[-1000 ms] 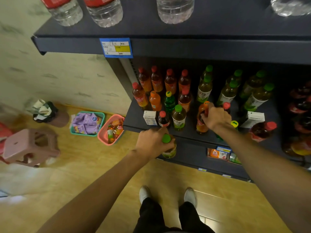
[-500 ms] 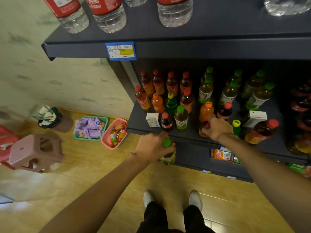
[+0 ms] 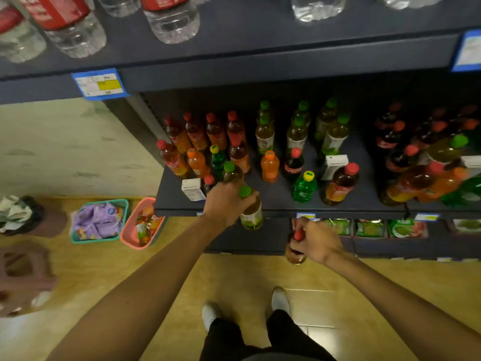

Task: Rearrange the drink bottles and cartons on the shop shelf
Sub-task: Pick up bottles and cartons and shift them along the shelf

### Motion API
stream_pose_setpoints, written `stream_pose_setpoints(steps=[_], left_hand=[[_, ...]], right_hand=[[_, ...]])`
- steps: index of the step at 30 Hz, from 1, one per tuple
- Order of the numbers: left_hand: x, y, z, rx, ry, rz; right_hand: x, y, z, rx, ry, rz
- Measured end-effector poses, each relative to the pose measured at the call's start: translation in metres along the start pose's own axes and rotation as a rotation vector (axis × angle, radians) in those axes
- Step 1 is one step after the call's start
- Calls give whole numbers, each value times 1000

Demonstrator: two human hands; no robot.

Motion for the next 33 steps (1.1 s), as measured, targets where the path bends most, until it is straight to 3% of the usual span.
stream_pose_setpoints(steps=[15, 33], left_hand=[[92, 24, 77, -14, -51, -62], [114, 12, 85, -24, -82, -133]], right_hand=[[-36, 58, -17, 135, 96, 126], [-29, 49, -13, 212, 108, 121]])
Point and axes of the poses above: each hand's wrist, its own x-axis towards the middle knuckle, its own z-axis out of the palm, y = z × x, the point moved 6 cm from there along x, towards the middle knuckle, and after that the axes turned 7 degrees about -x, right-handed, at the moved point
